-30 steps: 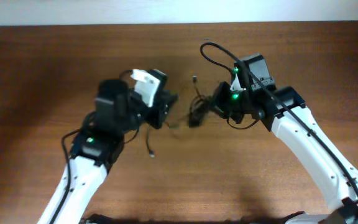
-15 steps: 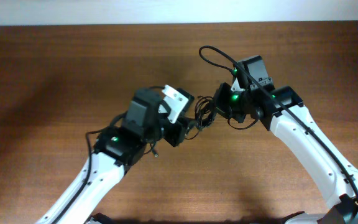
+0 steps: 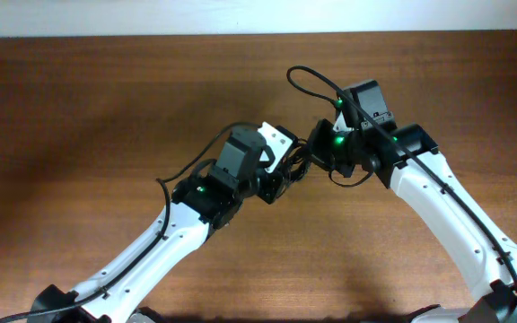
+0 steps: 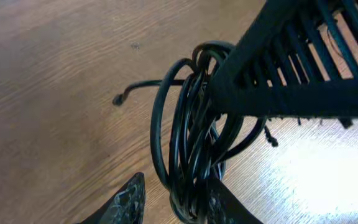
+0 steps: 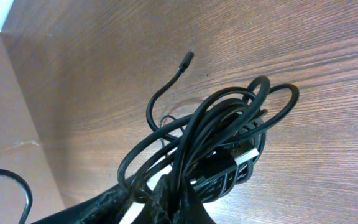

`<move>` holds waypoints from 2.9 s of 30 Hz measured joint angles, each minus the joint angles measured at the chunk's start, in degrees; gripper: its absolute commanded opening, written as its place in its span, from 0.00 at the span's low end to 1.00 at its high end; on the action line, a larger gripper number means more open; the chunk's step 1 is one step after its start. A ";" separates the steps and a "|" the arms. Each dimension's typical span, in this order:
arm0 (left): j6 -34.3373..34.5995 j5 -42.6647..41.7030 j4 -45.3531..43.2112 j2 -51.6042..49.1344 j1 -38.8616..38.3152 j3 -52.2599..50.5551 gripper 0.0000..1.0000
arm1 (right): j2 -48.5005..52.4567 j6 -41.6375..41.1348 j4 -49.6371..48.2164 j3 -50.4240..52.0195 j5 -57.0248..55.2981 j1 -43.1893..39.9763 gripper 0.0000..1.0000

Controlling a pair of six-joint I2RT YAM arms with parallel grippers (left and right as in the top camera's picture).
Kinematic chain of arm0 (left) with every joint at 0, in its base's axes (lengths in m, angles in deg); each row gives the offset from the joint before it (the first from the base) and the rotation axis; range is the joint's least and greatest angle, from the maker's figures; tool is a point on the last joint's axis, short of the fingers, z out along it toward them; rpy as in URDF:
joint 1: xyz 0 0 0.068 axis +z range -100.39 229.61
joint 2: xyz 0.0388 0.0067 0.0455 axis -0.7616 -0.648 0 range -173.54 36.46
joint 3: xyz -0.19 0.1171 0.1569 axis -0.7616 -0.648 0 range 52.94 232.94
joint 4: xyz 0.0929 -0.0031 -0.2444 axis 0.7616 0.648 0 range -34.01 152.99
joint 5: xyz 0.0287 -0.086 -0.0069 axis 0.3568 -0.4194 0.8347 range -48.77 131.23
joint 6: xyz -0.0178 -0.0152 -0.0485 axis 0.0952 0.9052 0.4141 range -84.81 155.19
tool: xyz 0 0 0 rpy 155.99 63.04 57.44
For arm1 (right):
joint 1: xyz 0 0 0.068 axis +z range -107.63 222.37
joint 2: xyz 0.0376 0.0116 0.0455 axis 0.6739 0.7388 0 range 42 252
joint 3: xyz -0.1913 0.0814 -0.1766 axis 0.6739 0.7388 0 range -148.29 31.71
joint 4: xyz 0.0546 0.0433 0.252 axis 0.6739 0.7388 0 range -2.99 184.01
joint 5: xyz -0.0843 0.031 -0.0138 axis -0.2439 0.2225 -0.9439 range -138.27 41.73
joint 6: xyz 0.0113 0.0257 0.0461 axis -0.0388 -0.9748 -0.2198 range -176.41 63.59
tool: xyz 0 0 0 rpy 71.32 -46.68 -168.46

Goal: Untangle cables

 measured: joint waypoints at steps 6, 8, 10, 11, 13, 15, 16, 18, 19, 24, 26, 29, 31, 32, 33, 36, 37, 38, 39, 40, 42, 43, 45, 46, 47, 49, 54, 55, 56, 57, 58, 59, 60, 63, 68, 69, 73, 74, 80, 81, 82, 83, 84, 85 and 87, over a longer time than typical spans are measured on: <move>-0.13 0.31 -1.09 -1.75 -1.33 0.00 0.00 | 0.02 0.00 0.07 0.11 0.68 0.00 0.04; -0.15 1.36 -1.16 -2.60 -1.73 0.00 0.00 | 0.11 -0.02 0.50 0.31 0.57 0.00 0.04; -0.15 4.09 -1.07 -2.25 -1.90 0.00 0.00 | 0.11 -0.02 3.26 0.28 -0.83 0.00 0.04; 0.63 4.61 -0.63 -1.33 -1.75 0.00 0.00 | 0.11 -0.02 4.11 0.28 -1.73 0.00 0.04; 5.03 5.31 -0.11 4.66 0.50 -0.02 0.00 | 0.09 -0.04 4.52 0.17 -2.54 0.02 0.04; 10.84 3.74 0.33 9.44 2.71 -0.04 0.00 | 0.09 -0.04 4.48 -0.11 -2.25 0.13 0.04; 13.09 1.81 0.52 11.30 3.80 -0.07 0.00 | 0.00 -0.02 4.48 -0.37 -2.12 0.31 0.04; 15.06 -3.04 1.46 12.68 5.07 -0.09 0.00 | -0.11 -0.02 5.01 -0.39 -4.13 0.35 0.04; 15.28 -5.38 1.99 12.79 5.46 -0.11 0.00 | -0.11 -0.02 5.81 -0.39 -6.23 0.39 0.04; 9.42 -16.46 4.81 14.10 11.23 -0.11 0.00 | -0.44 5.18 8.46 -1.97 -9.44 0.39 0.35; -0.31 -17.07 8.76 14.60 11.28 0.00 0.00 | -2.05 7.52 17.62 -8.17 -11.30 0.13 0.35; -10.29 -17.03 9.11 14.88 11.65 0.00 0.00 | -6.84 10.03 22.45 -14.21 -12.63 -0.42 0.41; -12.17 -17.22 9.11 14.93 11.65 0.00 0.00 | -7.58 10.97 22.32 -14.29 -12.00 -0.42 0.41; -13.42 -18.56 9.07 14.93 11.65 0.00 0.00 | -7.54 11.47 21.81 -14.29 -10.97 -0.42 0.42; -15.08 -21.09 9.09 14.93 11.65 0.00 0.00 | -7.50 14.05 20.20 -14.29 -9.73 -0.42 0.45; -19.52 -29.14 9.07 15.02 11.65 0.00 0.00 | -7.23 25.86 16.76 -14.29 -4.00 -1.07 0.53; -20.41 -32.11 9.07 15.08 11.65 0.00 0.00 | -7.23 30.84 16.15 -14.29 0.00 -2.08 0.53; -20.87 -34.49 9.07 15.08 11.82 0.00 0.00 | -7.23 36.81 16.50 -14.29 5.60 -3.08 0.53; -21.31 -37.51 9.05 15.10 12.57 0.00 0.00 | -7.21 40.63 17.16 -14.29 8.92 -3.43 0.53; -21.49 -41.42 8.85 15.15 14.40 0.00 0.00 | -7.21 42.49 18.10 -14.29 10.64 -3.48 0.53; -21.59 -45.64 8.33 15.15 16.79 0.00 0.00 | -7.19 45.94 21.49 -14.36 12.02 -3.48 0.52; -21.70 -50.38 6.86 15.15 19.19 -0.02 0.00 | -7.19 48.94 22.34 -14.38 12.79 -3.50 0.52; -21.92 -56.61 2.95 15.26 20.96 -0.13 0.00 | -7.19 55.41 24.44 -14.40 15.80 -3.69 0.52; -21.84 -58.58 1.84 15.34 21.51 -0.13 0.00 | -7.19 57.53 25.05 -14.40 17.11 -3.69 0.52; -20.33 -59.91 -0.83 15.34 21.59 -0.20 0.00 | -7.19 59.17 25.27 -14.40 18.14 -3.69 0.52; -15.15 -61.05 -8.83 15.34 21.62 -0.44 0.00 | -7.19 60.37 25.62 -14.29 18.84 -3.69 0.52; 1.68 -53.62 -14.86 15.45 21.62 -0.37 0.00 | -7.13 60.70 26.47 -10.47 20.41 -3.69 0.51; 4.96 -49.94 -14.88 15.45 21.62 -0.37 0.03 | -7.13 60.87 27.78 -10.29 19.08 -3.69 0.52; 10.78 -43.78 -14.97 15.45 21.66 -0.37 0.00 | -7.10 60.83 28.26 -10.14 17.84 -3.69 0.52; 13.09 -41.62 -14.99 15.45 21.66 -0.37 0.00 | -7.08 60.87 28.37 -10.08 16.41 -3.69 0.52; 14.95 -39.63 -14.51 15.45 21.66 -0.37 0.00 | -7.08 60.81 28.44 -10.03 14.23 -3.69 0.52; 16.24 -38.21 -13.00 15.45 21.66 -0.33 0.00 | -7.08 60.52 28.41 -10.01 11.91 -3.69 0.52; 17.90 -36.48 -10.43 15.45 21.66 -0.26 0.00 | -7.08 59.25 28.28 -9.99 8.50 -3.69 0.52; 25.29 -30.86 -3.17 15.47 21.77 -0.02 0.00 | -7.08 53.24 25.75 -9.97 6.49 -3.69 0.41; 37.75 -26.91 -2.49 15.45 21.77 -0.02 0.00 | -7.06 23.58 18.99 -9.90 10.95 -3.69 0.35; 40.52 -26.77 -2.51 15.45 21.77 -0.02 0.00 | -7.06 18.40 17.64 -9.90 11.23 -3.67 0.35; 48.46 -26.58 -2.47 15.45 21.77 -0.02 0.00 | -5.77 12.33 13.05 -9.90 12.63 -0.22 0.31; 49.44 -26.56 -2.45 15.45 21.77 -0.02 0.00 | -5.11 11.98 11.28 -9.86 12.52 0.74 0.32; 40.33 -35.67 -2.58 15.45 21.77 -0.02 0.00 | -3.41 22.84 5.44 -9.75 3.65 1.05 0.53; 39.23 -37.24 -2.75 15.45 21.77 -0.02 0.00 | -3.41 24.50 5.46 -9.75 3.65 1.05 0.56; 38.49 -39.01 -3.34 15.45 21.77 -0.02 0.00 | -3.41 27.04 5.46 -9.75 3.67 1.05 0.60; 37.35 -42.05 -4.92 15.45 21.77 -0.02 0.00 | -3.41 29.22 5.44 -9.75 3.96 1.05 0.60; 37.09 -43.74 -6.10 15.45 21.77 -0.07 0.00 | -3.41 32.37 5.49 -9.75 5.60 1.05 0.50; 36.79 -45.70 -8.09 15.47 21.84 -0.07 0.00 | -3.41 37.64 5.51 -9.75 8.59 1.05 0.41; 36.44 -48.15 -8.33 15.47 21.88 -0.04 0.00 | -3.41 44.06 5.68 -9.75 11.26 0.98 0.04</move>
